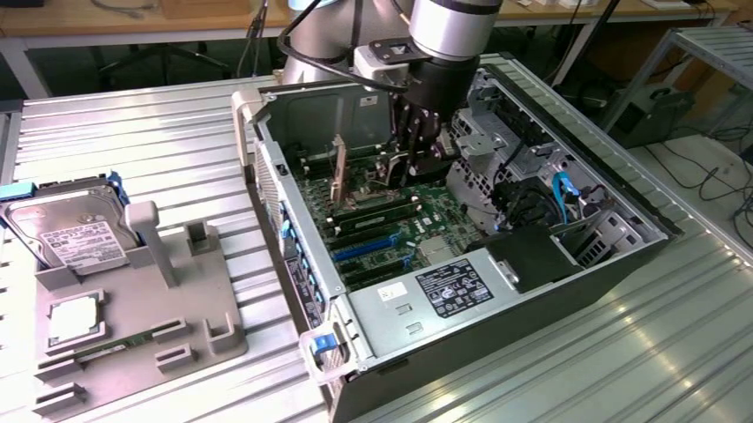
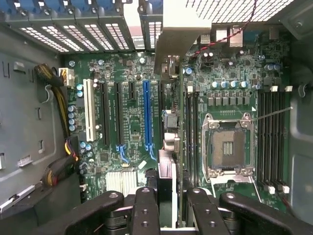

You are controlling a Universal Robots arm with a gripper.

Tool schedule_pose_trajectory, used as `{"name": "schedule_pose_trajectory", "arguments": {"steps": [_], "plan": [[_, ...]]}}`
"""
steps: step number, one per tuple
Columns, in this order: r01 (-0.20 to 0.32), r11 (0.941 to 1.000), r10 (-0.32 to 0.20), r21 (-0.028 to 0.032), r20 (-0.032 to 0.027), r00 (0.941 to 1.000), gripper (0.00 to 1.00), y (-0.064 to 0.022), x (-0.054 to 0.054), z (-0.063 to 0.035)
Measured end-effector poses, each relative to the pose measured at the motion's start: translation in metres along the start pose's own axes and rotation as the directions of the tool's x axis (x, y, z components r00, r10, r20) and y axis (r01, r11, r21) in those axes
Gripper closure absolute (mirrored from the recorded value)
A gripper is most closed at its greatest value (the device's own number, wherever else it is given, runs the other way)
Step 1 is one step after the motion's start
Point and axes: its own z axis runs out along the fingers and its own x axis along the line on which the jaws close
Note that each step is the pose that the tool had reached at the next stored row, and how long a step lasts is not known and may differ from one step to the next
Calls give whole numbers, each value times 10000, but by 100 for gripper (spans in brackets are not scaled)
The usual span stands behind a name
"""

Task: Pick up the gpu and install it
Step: 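Insert the gpu into the slot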

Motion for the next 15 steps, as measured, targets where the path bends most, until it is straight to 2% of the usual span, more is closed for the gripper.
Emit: {"name": "schedule_pose_trajectory", "arguments": {"steps": [2, 3, 4, 6, 7, 15], "plan": [[-2, 9999, 2, -105, -4, 10000, 73, 0, 0, 24], [-6, 9999, 6, -131, -4, 10000, 73, 0, -1, 38], [-8, 9999, 8, -133, -5, 10000, 73, 1, 1, 45], [7, 9999, 1, -149, 522, 9986, 73, 3, 34, 47], [10, 9999, -1, -153, 633, 9980, 73, 3, 43, 49], [10, 9999, 0, -153, 644, 9979, 73, 17, 54, 74]]}}
